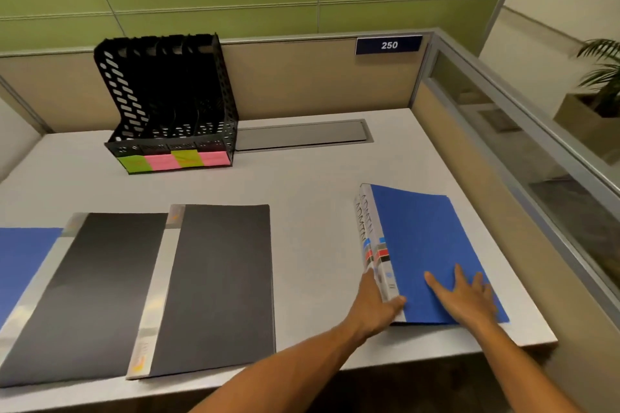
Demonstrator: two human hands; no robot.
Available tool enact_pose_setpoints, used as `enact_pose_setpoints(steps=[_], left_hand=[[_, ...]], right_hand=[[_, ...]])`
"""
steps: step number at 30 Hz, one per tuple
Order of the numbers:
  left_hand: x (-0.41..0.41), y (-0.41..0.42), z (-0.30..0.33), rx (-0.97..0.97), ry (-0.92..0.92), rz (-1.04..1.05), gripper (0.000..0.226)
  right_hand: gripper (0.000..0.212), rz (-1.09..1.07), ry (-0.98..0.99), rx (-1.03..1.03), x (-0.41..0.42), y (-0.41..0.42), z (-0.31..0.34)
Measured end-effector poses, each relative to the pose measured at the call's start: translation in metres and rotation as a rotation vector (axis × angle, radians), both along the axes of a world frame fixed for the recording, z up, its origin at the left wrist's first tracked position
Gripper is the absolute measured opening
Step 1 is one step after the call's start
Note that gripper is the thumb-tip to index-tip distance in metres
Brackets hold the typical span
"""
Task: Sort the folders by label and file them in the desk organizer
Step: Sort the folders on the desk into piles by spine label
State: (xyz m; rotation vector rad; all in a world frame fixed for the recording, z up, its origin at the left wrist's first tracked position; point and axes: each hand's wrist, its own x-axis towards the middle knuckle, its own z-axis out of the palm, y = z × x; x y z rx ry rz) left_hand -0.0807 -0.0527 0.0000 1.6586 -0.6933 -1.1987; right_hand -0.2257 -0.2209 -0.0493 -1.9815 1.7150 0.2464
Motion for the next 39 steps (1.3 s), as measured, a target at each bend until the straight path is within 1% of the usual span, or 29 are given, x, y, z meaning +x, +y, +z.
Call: enact_pose_setpoints(steps=[3, 8, 11, 16, 22, 25, 29, 32, 36, 39], left_hand=[[0.02, 0.008, -0.007, 0.039, -0.058, 0.061, 0.062], [0.061, 0.045, -0.014, 0.077, -0.039, 0.166, 0.053], [0.087, 0.07, -0.012, 0.111, -0.064, 0.222, 0.048], [0.117, 0.086, -0.02, 0.176, -0.085, 0.331, 0.044], [0.13, 0.076, -0.019, 0.297, -0.045, 0.424, 0.069], [0.129, 0.073, -0.017, 0.353, -0.071, 0.431, 0.075], [0.123, 0.07, -0.014, 0.398, -0.21, 0.388, 0.073], [0.119, 0.075, -0.012, 0.356, -0.19, 0.365, 0.07], [0.109, 0.093, -0.015, 0.375, -0.214, 0.355, 0.072], [0.098, 0.104, -0.02, 0.383, -0.196, 0.371, 0.075]], right_hand=[[0.108, 0.045, 0.018, 0.003, 0.024, 0.019, 0.001], [0.111, 0.2, 0.028, 0.016, 0.069, 0.053, -0.002], [0.11, 0.267, 0.052, 0.006, 0.099, 0.081, -0.005], [0.111, 0.312, 0.098, -0.044, 0.123, 0.109, -0.004], [0.111, 0.306, 0.107, -0.07, 0.124, 0.108, 0.004], [0.11, 0.31, 0.111, -0.075, 0.123, 0.106, 0.007], [0.112, 0.309, 0.116, -0.063, 0.121, 0.107, 0.009], [0.114, 0.32, 0.121, -0.05, 0.117, 0.109, 0.01], [0.115, 0.333, 0.137, -0.029, 0.108, 0.118, 0.01], [0.116, 0.322, 0.14, -0.022, 0.1, 0.128, 0.009]])
